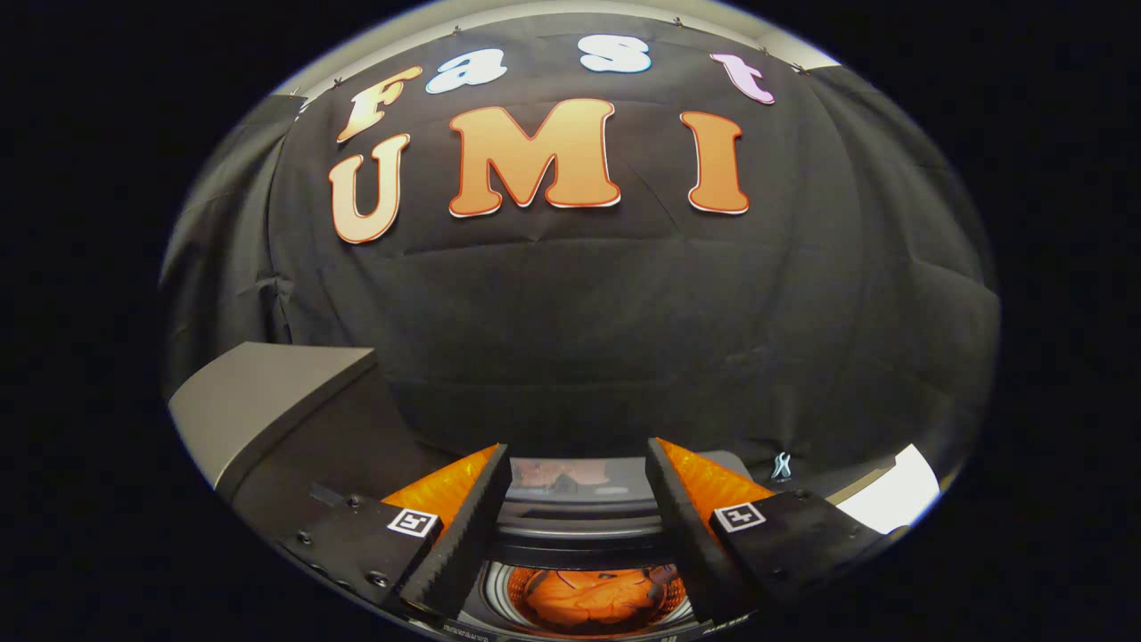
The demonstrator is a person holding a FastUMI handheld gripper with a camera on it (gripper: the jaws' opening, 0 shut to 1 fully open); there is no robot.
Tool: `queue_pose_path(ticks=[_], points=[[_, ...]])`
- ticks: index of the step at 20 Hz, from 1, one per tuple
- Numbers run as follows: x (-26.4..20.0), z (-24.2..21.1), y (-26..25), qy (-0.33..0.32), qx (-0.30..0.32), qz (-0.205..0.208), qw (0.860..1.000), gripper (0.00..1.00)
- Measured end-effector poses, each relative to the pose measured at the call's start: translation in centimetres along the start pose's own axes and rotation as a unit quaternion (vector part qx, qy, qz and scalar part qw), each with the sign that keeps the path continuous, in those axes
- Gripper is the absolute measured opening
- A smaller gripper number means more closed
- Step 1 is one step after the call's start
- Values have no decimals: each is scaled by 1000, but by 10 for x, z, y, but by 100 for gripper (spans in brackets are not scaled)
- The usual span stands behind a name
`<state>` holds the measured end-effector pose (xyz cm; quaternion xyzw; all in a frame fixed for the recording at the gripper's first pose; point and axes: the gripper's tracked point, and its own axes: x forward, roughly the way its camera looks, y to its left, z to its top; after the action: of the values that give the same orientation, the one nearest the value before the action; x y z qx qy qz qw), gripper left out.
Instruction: Put the clothes into the washing machine and then close the washing machine lid.
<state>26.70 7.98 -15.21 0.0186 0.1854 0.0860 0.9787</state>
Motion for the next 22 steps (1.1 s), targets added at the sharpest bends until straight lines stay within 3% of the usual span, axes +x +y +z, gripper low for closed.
queue_pose_path(ticks=[6,11,15,22], points=[[-18,-52,-4,36,20,1,999,97],[-23,-47,-12,26,28,-7,999,97],[-34,-20,-10,0,24,0,1000,97],[-116,71,-4,-106,5,8,994,96]])
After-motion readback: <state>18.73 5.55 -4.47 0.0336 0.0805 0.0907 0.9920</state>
